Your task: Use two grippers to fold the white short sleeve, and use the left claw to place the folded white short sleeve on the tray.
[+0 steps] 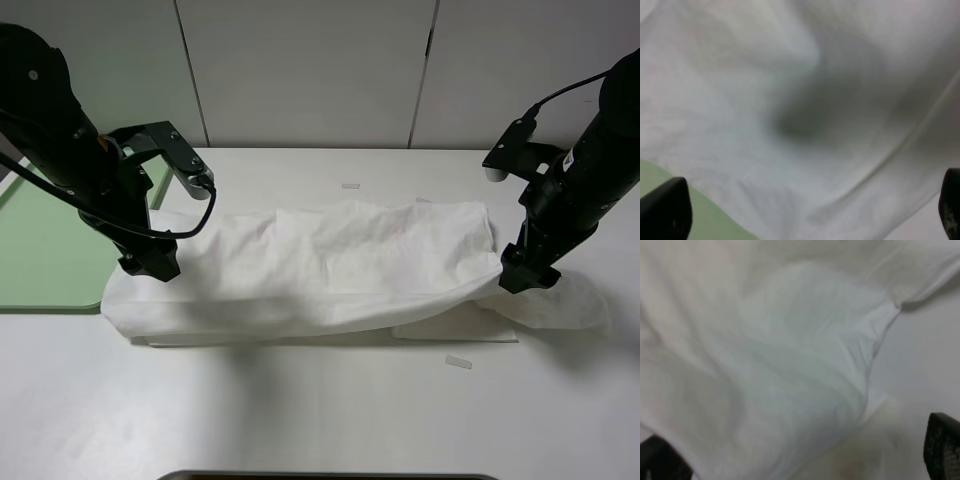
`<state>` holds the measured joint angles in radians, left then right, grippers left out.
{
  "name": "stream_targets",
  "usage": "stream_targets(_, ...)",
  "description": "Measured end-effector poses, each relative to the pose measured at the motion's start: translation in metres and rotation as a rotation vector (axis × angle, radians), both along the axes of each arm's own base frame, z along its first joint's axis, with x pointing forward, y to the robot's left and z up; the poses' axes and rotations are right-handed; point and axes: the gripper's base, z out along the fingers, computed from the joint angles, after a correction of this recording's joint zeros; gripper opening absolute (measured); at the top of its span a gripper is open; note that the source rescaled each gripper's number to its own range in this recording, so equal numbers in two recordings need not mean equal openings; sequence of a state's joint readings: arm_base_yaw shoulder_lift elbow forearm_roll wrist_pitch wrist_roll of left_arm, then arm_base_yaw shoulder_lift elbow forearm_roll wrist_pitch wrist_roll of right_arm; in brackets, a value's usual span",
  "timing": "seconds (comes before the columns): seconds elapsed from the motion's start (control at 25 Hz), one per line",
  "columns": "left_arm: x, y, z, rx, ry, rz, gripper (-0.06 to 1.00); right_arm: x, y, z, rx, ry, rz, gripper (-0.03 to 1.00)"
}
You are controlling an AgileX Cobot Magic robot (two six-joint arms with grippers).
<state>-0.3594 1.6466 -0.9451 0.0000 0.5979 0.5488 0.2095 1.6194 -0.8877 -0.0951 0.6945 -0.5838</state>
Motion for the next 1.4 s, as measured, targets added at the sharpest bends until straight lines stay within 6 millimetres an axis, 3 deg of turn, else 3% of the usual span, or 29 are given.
stream_targets(0.2,0.000,0.000,0.000,-0.002,-0.003,0.004,1.00,-0.002,0.000,0.005,0.005,-0.010,-0.006,1.00)
stream_targets(0.4,-0.002,0.001,0.002,0.001,0.012,0.013,1.00,-0.005,0.001,0.045,0.058,-0.081,-0.061,1.00)
stream_targets(0.68,-0.008,0.002,0.056,-0.057,-0.018,0.174,1.00,-0.020,-0.001,0.106,0.146,-0.154,-0.227,1.00)
stream_targets(0.84,-0.020,0.007,0.082,-0.088,-0.061,0.204,1.00,-0.029,-0.003,0.121,0.173,-0.181,-0.274,1.00)
stream_targets(0.96,-0.028,0.010,0.092,-0.100,-0.067,0.231,1.00,-0.026,-0.002,0.119,0.192,-0.171,-0.340,1.00)
stream_targets(1.08,-0.048,0.017,0.114,-0.129,-0.083,0.286,0.99,-0.018,-0.001,0.108,0.218,-0.148,-0.445,1.00)
stream_targets(1.36,-0.066,0.024,0.134,-0.170,-0.135,0.315,0.99,0.007,0.004,0.062,0.187,-0.012,-0.593,1.00)
stream_targets(1.4,-0.074,0.027,0.144,-0.194,-0.171,0.323,0.99,0.010,0.005,0.054,0.179,0.009,-0.610,1.00)
